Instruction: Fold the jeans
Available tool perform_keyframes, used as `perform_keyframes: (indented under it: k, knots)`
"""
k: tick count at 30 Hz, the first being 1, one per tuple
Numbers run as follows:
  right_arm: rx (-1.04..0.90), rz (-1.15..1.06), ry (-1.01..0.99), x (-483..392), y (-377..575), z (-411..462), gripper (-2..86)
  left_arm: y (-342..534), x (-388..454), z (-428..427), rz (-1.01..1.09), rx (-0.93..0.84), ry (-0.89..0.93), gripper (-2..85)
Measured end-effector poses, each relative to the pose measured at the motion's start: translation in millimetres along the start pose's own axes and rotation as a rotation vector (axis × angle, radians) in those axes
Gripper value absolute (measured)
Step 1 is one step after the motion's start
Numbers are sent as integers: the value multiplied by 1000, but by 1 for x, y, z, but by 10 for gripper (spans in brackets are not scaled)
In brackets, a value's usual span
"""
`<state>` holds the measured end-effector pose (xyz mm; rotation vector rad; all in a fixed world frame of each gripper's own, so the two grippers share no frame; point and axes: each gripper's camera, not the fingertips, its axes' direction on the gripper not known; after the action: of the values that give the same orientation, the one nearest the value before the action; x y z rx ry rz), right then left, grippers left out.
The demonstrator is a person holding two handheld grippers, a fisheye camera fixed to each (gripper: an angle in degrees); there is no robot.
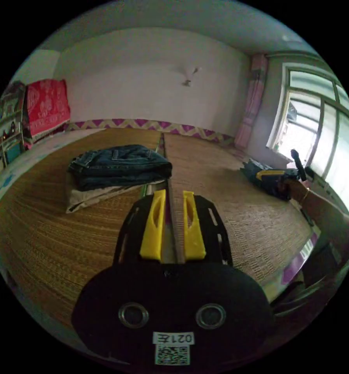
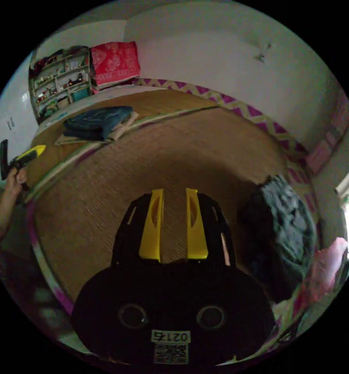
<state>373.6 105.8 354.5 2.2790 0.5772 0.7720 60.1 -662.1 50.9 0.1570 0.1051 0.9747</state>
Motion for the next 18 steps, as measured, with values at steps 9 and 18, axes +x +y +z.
perform_keyframes:
  k: [9,18]
  knots:
    - [37,-78,466,67,76,-6,133,56,121,96,-129,-314,143,0]
    - [-101,-295,519,46,32,78,132,82,157,139,-107,-436,75,-9]
